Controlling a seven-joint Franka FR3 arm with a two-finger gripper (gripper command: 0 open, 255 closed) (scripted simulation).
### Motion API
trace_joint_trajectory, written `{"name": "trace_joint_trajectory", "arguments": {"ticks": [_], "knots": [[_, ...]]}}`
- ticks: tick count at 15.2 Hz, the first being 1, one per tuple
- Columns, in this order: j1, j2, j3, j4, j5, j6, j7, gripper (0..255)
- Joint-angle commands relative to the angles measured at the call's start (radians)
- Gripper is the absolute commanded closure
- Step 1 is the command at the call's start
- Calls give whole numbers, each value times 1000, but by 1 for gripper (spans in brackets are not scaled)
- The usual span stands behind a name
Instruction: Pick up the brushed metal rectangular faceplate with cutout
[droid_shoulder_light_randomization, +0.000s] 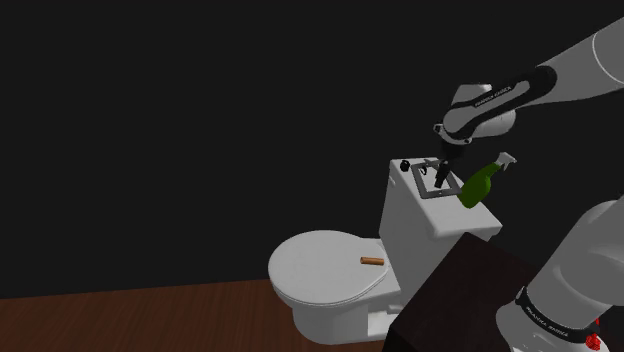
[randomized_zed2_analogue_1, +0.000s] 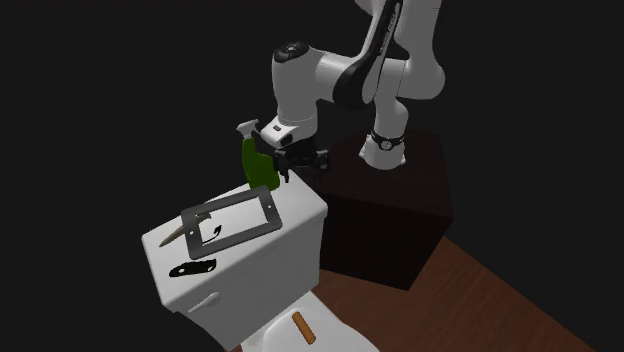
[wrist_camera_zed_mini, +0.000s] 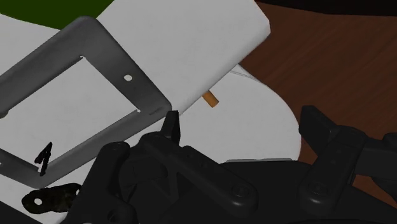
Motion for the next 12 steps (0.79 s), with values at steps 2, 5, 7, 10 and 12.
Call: {"name": "trace_joint_trajectory", "arguments": {"ticks": [2, 5, 7, 10, 12], "knots": [[13, 135, -43, 46, 93, 86, -120, 0], [6, 275, -58, 115, 224, 140, -260, 0], [-18, 368, -46, 169, 315, 163, -353, 0], [-67, 472, -12, 242, 409, 180, -449, 0], [-77, 497, 2, 242, 433, 200, -467, 0]]}}
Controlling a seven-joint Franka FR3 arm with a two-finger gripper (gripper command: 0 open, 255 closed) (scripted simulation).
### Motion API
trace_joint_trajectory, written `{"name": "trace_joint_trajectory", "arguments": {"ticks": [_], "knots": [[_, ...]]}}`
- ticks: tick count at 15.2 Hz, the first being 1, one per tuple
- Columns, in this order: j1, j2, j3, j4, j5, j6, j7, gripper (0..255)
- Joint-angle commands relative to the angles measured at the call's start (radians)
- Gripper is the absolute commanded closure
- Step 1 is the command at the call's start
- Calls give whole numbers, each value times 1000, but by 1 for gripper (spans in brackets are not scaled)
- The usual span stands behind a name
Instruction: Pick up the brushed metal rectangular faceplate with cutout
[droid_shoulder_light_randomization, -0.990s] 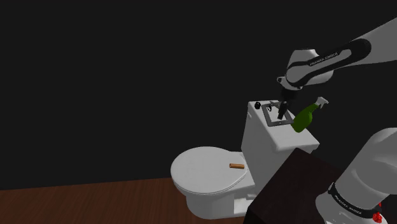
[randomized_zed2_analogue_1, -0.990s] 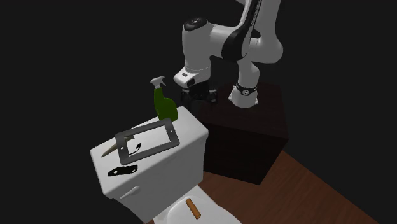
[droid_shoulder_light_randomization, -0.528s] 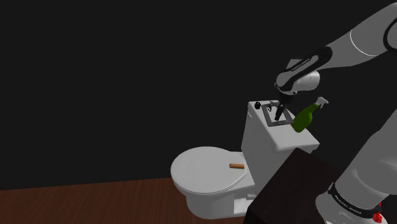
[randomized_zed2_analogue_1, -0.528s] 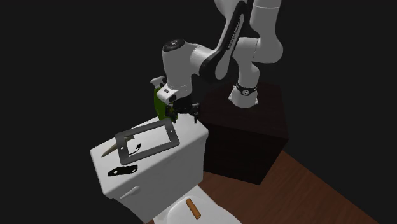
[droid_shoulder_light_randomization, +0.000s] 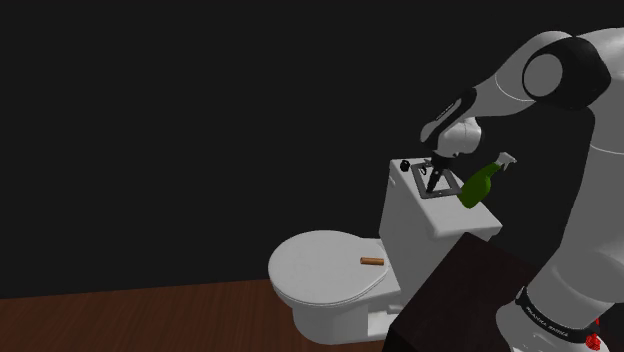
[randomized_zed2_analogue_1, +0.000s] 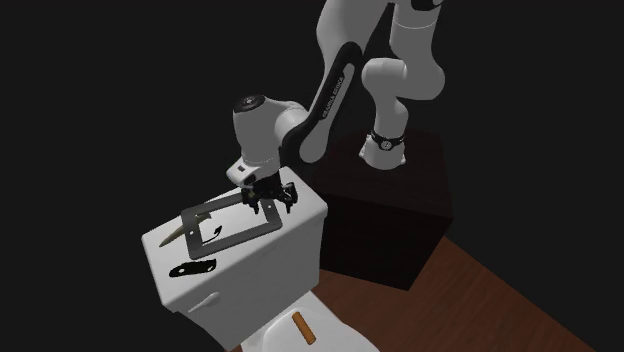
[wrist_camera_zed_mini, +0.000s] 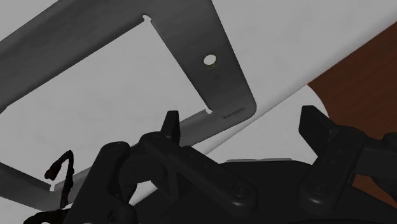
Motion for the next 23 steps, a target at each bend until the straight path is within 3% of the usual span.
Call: {"name": "trace_joint_trajectory", "arguments": {"ticks": [1, 7, 8, 17, 23], "knots": [[-14, 33, 15, 10, 31, 18, -26, 0], [-38, 91, 49, 17, 86, 62, -68, 0], [-38, 93, 50, 18, 88, 63, -69, 255], [-38, 91, 49, 17, 86, 62, -68, 255], [-6, 15, 5, 9, 14, 4, -13, 255]]}}
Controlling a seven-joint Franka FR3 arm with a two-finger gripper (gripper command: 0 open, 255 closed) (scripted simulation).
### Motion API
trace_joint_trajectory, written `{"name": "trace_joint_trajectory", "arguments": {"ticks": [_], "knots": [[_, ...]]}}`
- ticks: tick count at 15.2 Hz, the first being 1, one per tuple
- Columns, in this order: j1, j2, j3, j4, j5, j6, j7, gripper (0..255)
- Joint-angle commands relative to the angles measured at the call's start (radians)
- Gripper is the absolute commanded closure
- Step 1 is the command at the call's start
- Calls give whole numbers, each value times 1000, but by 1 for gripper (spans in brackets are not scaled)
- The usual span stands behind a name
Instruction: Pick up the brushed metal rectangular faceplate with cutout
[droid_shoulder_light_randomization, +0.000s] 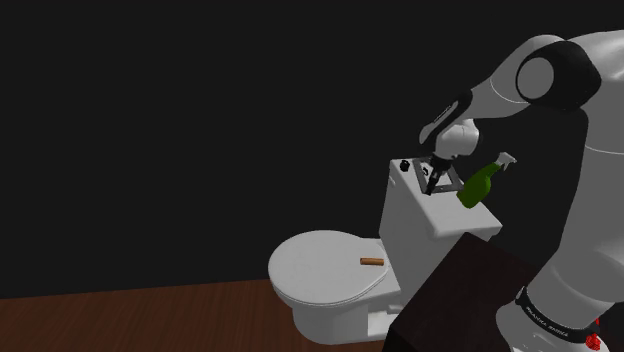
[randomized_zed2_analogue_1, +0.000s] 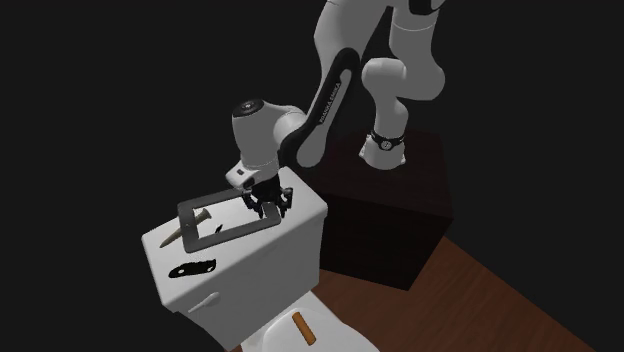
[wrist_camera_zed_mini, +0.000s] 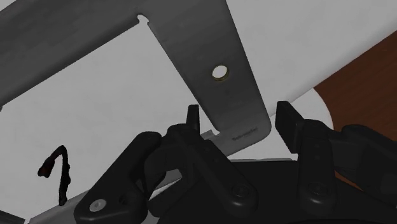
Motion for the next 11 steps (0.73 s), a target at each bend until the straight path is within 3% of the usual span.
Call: {"name": "trace_joint_trajectory", "arguments": {"ticks": [1, 11], "knots": [[11, -29, -14, -6, -26, -19, 20, 255], [40, -127, -56, 0, -123, -105, 93, 255]]}}
